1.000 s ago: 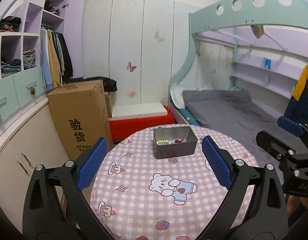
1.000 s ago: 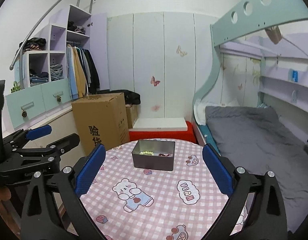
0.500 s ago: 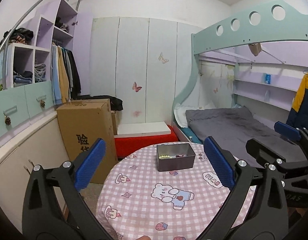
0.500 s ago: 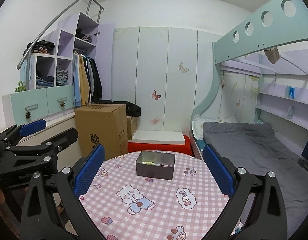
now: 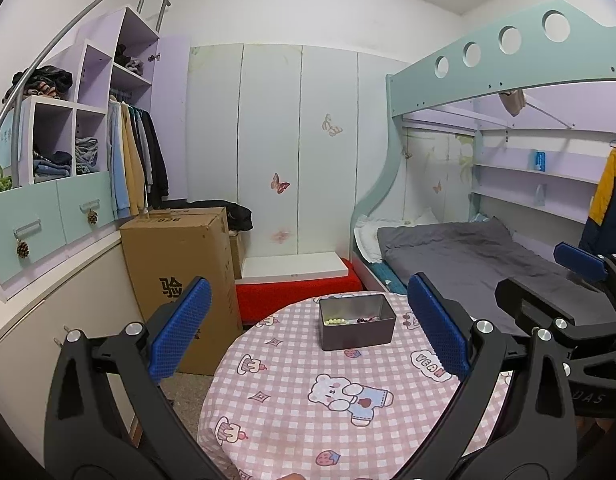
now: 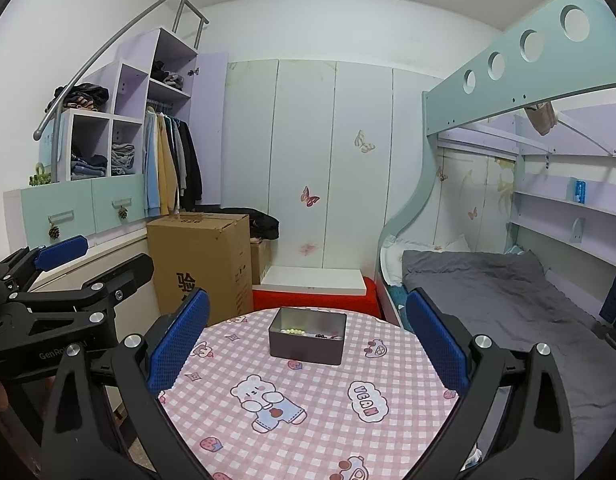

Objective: Organize jewelry

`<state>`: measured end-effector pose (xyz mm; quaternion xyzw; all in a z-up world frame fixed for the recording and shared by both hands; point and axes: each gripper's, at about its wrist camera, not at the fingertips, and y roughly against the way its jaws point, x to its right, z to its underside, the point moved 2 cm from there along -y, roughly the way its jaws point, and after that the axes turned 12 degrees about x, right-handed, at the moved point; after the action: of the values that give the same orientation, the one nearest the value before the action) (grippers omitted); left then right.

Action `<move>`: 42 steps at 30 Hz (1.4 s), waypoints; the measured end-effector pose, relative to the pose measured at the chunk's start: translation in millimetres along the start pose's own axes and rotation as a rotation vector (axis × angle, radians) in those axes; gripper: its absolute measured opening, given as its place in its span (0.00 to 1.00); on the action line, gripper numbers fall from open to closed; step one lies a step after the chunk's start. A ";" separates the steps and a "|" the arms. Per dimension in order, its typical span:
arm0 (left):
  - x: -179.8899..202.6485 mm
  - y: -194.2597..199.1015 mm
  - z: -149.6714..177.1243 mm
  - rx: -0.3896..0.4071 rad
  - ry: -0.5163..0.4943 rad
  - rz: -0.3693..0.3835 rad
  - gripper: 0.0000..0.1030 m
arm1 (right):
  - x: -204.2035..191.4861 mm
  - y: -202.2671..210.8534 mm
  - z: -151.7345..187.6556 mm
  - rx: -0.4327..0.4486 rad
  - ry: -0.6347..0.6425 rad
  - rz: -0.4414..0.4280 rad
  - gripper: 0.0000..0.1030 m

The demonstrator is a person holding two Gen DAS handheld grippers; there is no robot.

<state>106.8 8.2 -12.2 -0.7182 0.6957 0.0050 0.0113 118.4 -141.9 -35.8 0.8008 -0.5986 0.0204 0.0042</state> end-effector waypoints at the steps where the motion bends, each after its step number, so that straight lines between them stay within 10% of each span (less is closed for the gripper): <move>1: 0.3 -0.2 0.0 0.002 -0.001 0.000 0.94 | 0.1 0.6 -0.2 0.001 -0.001 0.001 0.92; 42: 7.1 0.3 1.7 0.034 -0.014 0.013 0.94 | 2.8 5.4 0.4 -0.004 0.005 0.026 0.92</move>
<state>106.7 1.2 -14.1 -0.7133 0.7003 -0.0018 0.0283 114.0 -146.1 -36.1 0.7928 -0.6091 0.0214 0.0070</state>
